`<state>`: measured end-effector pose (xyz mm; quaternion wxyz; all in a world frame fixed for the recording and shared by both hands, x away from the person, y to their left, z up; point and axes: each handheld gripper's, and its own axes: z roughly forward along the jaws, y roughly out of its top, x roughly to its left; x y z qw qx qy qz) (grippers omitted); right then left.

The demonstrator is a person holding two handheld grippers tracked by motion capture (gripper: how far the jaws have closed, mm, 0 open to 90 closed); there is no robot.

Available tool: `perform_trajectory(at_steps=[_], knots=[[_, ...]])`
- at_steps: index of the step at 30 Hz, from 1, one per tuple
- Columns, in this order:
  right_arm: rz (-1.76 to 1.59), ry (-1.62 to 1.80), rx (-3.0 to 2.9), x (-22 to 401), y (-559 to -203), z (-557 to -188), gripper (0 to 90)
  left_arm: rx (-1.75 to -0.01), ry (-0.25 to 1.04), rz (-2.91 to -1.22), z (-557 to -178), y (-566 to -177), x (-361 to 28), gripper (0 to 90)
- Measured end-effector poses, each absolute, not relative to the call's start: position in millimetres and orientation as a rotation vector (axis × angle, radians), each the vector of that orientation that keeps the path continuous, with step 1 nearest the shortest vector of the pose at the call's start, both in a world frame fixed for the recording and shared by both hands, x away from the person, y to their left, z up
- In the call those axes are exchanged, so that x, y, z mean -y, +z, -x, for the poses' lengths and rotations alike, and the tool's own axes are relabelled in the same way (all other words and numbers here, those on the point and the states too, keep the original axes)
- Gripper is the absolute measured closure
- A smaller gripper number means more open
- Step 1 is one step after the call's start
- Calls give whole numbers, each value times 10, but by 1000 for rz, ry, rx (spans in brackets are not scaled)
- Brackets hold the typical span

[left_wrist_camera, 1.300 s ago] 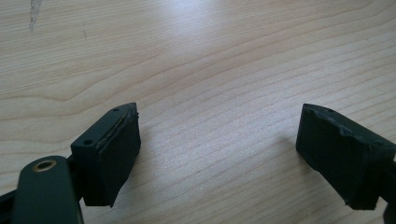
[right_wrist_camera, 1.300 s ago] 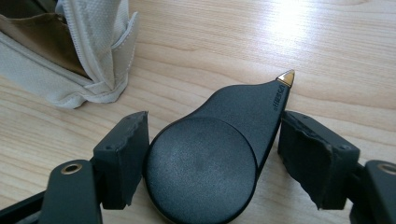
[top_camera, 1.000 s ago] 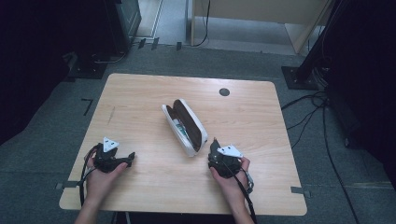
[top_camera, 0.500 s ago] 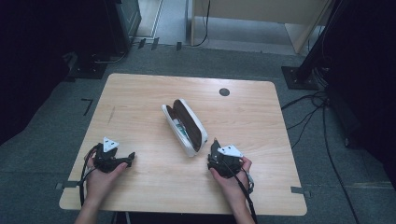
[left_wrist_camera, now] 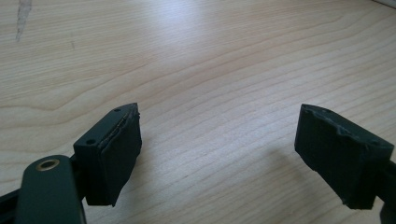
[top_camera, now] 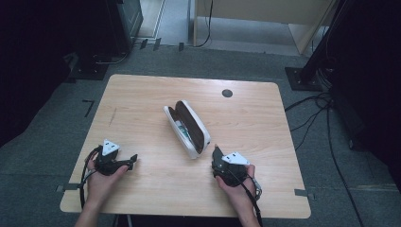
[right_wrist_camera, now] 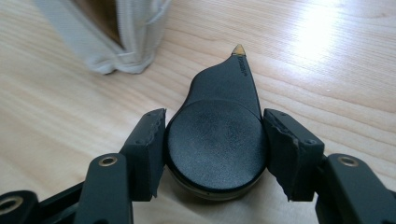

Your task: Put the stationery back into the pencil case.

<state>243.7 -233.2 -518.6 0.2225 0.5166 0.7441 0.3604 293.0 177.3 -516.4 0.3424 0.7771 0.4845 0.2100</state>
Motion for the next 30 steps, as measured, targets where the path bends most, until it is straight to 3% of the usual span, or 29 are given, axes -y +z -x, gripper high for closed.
perform_trajectory(at_steps=[14,30], knots=[[-1376,1090,-2056,2443,-4953,-2178,417,-1157,540,-2063,-2884,-5146,-1564,152],[-1318,1158,-2028,2393,-4634,-2216,417,-1225,509,-2072,-2919,-5180,-1578,152]])
